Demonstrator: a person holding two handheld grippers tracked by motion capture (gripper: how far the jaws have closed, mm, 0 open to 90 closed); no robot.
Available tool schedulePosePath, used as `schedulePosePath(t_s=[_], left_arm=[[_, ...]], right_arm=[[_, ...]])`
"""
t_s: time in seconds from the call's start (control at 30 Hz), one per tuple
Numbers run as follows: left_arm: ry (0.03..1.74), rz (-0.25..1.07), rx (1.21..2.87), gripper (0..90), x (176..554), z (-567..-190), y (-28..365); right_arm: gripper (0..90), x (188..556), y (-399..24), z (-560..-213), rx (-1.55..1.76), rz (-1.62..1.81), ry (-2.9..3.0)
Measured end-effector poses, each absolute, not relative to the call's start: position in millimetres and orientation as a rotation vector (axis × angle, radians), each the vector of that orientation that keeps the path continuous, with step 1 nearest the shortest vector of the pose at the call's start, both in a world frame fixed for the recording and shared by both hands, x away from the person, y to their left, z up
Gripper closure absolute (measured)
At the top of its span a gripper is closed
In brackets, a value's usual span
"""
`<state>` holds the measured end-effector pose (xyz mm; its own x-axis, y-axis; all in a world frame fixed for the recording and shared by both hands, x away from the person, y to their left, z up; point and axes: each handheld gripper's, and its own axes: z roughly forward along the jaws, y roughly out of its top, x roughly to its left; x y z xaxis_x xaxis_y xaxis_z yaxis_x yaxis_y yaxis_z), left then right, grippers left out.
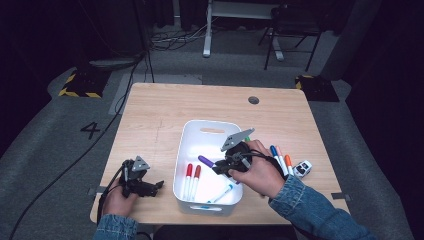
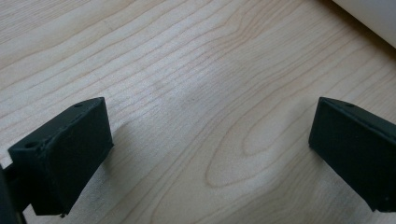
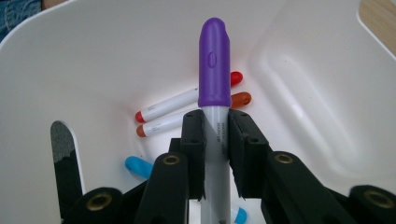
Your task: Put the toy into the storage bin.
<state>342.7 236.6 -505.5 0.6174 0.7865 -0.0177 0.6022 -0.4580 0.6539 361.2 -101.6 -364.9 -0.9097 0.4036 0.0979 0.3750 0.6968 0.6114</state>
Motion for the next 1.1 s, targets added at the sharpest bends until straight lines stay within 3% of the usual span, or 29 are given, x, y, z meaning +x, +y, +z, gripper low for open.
schedulePosePath(t_s=[0.37,0.6,1.1], left_arm=[[1.086,0.382,2.214,0.0,343,-505,237],[1.086,0.38,2.214,0.0,343,-505,237],[1.086,0.382,2.214,0.0,343,-506,237]], right_arm=[[77.1,353,-93,-373,0.573,0.946,2.902],[54.0,353,-95,-370,0.576,1.056,2.849],[55.7,365,-143,-348,0.697,1.152,2.702]])
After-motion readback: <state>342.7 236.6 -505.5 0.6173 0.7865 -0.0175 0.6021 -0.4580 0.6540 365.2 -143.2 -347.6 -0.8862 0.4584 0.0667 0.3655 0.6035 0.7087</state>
